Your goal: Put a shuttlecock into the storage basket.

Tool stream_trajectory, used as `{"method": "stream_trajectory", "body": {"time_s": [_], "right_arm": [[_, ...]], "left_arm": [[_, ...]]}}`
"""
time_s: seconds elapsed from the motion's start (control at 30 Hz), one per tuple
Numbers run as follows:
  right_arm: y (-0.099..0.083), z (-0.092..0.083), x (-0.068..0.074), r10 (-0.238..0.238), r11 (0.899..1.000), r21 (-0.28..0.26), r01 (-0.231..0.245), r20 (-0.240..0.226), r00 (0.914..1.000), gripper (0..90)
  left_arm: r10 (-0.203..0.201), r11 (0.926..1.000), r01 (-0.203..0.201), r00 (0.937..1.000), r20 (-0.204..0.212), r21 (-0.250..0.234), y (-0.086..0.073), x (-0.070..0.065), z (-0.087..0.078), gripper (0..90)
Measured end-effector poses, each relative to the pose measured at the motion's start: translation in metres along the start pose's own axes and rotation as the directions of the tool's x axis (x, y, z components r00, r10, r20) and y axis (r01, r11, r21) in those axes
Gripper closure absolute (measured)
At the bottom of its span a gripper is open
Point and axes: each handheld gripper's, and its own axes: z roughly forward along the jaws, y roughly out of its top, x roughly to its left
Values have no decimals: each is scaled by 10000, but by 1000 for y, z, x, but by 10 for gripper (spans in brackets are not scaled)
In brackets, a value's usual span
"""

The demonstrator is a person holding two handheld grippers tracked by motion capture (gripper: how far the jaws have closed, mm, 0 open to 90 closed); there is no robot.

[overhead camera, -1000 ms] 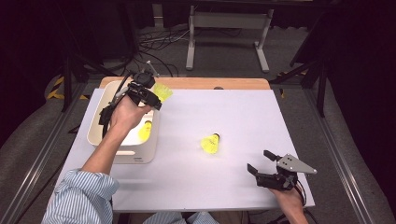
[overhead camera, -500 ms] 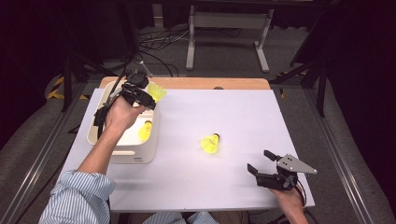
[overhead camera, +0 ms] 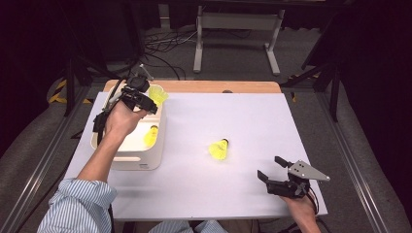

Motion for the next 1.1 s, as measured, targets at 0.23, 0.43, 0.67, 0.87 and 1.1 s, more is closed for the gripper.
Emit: {"method": "stream_trajectory", "body": {"time_s": [0.23,0.43,0.67,0.87,1.1], "right_arm": [[0,0,0,-13,10000,9,13,10,10000,147],[0,0,0,-10,10000,8,10,13,10000,147],[0,0,0,-52,10000,5,52,-9,10000,147],[0,0,0,-22,10000,2,22,4,10000,147],[0,0,0,-19,10000,9,19,19,10000,147]], "left_arm": [[-185,9998,185,9998,-31,5,-3,6,2,645],[-355,9994,355,9992,-172,0,-6,13,5,645],[-592,9981,596,9978,-296,130,-11,23,14,644],[-695,9973,704,9969,-381,221,-12,28,20,644],[-789,9962,804,9959,-446,322,-14,32,27,644]]}}
